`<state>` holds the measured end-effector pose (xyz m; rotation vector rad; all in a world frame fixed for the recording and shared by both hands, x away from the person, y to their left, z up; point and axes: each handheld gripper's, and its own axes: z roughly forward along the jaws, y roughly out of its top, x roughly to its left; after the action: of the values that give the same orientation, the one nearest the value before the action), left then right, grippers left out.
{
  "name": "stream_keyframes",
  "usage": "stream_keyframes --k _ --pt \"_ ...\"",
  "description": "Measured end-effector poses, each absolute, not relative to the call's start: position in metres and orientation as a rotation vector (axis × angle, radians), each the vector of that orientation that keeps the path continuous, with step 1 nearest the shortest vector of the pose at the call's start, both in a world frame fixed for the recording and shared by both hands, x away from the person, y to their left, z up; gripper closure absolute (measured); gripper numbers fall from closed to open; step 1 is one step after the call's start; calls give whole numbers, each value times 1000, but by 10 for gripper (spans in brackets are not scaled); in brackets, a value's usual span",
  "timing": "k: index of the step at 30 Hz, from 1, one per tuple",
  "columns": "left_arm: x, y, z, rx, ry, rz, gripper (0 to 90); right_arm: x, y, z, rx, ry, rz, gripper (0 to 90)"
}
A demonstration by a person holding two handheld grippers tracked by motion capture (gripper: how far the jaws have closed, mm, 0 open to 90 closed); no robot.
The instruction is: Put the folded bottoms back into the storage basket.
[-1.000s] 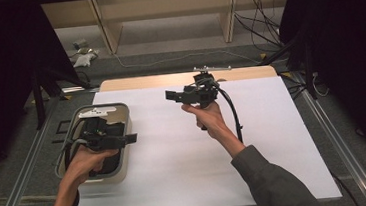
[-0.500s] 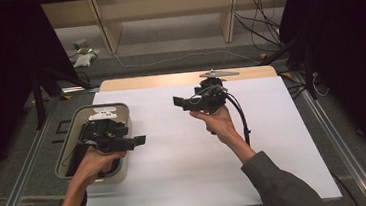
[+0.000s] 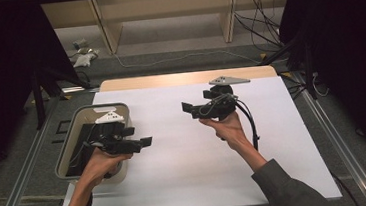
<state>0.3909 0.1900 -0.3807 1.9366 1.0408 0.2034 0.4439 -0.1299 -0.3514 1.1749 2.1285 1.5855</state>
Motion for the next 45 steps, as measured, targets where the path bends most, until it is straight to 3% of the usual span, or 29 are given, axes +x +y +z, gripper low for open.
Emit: stream_keyframes --k 45 --pt "367 179 -399 1788 933 248 154 388 -201 -390 1206 2071 1594 62"
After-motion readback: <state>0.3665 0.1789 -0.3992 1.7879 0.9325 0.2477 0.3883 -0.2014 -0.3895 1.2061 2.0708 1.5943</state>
